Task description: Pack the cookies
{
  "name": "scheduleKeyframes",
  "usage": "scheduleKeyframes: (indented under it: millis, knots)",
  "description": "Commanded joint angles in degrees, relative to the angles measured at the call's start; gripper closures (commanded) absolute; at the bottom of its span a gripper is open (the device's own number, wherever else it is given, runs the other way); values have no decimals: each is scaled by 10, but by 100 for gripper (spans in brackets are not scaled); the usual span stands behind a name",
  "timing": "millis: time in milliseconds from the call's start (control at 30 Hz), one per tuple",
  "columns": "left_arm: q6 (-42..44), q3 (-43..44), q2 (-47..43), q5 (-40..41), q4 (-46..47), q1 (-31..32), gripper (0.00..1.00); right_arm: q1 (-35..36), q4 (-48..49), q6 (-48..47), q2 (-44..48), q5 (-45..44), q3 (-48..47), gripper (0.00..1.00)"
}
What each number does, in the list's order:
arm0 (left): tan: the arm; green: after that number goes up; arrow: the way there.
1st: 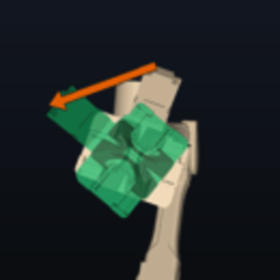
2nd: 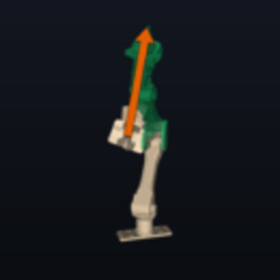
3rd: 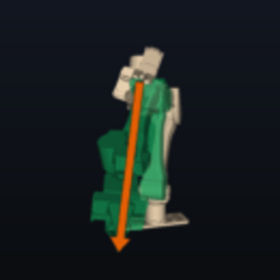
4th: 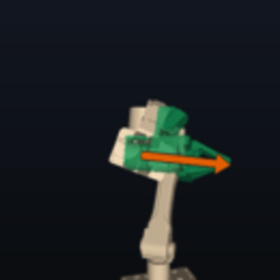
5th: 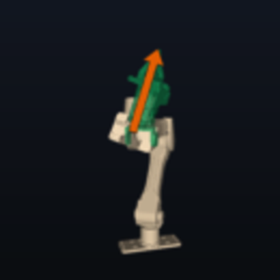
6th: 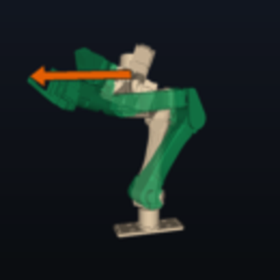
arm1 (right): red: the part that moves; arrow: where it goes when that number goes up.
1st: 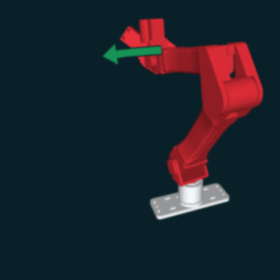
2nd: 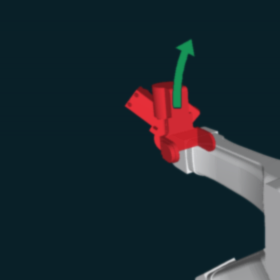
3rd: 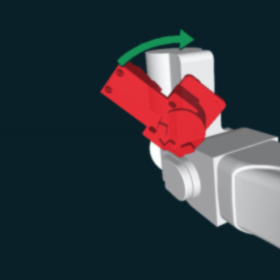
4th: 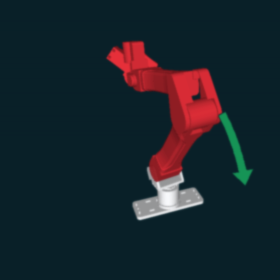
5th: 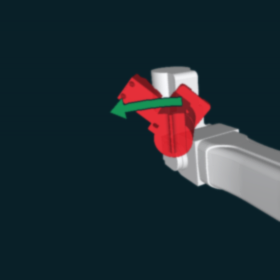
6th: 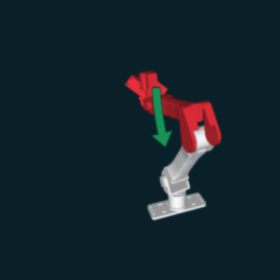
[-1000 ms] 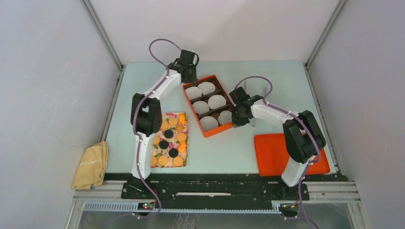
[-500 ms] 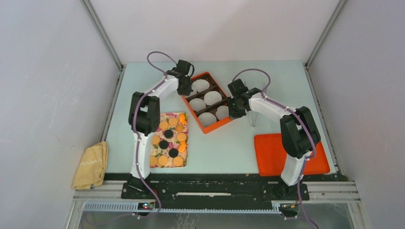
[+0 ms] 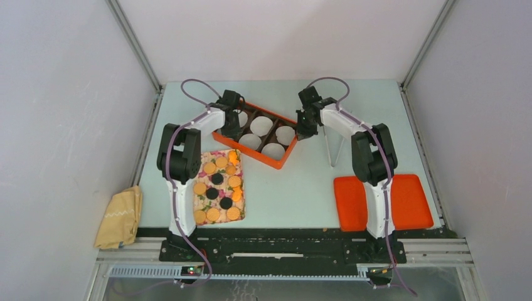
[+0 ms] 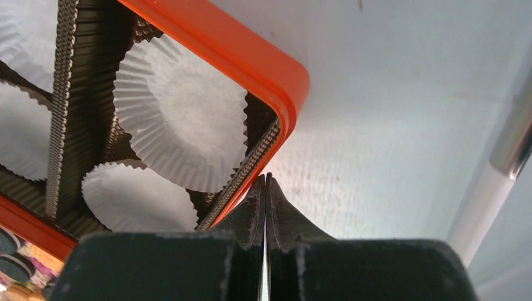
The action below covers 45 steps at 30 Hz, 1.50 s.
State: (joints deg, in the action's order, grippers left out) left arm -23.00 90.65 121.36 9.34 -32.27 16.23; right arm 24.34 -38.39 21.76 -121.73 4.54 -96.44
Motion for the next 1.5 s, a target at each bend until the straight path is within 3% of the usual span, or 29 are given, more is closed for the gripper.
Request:
scheduleKeyframes:
  millis: [0, 167, 300, 500, 667, 900, 1033, 1167, 1333, 1467]
  knots:
    - [2, -12, -26, 13, -7, 2, 100, 0, -8, -6, -38, 33, -96, 100]
    - [5, -2, -29, 12, -8, 2, 100, -8, -28, -4, -89, 54, -192, 100]
    - [4, 24, -39, 25, -5, 2, 100, -9, -23, 0, -87, 27, -207, 100]
    - [-7, 43, -118, 52, 19, 2, 100, -8, 55, 10, 23, -33, -74, 100]
    - [-16, 19, -226, 62, 26, 5, 100, 13, 59, -4, 135, -35, 22, 100]
    - [-60, -135, -399, 87, 37, 42, 98, 158, 5, -31, 206, -56, 91, 100]
    - [-67, -215, -492, 136, 27, 87, 96, 246, 7, -14, 177, -29, 96, 100]
    - [-78, -257, -565, 133, 6, 94, 96, 315, 5, -9, 114, -15, 53, 100]
    - [-71, -293, -611, 155, -7, 94, 98, 367, -6, 2, 56, 0, 17, 100]
    - [-66, -303, -617, 160, -15, 94, 100, 394, 5, 18, 53, 10, 46, 100]
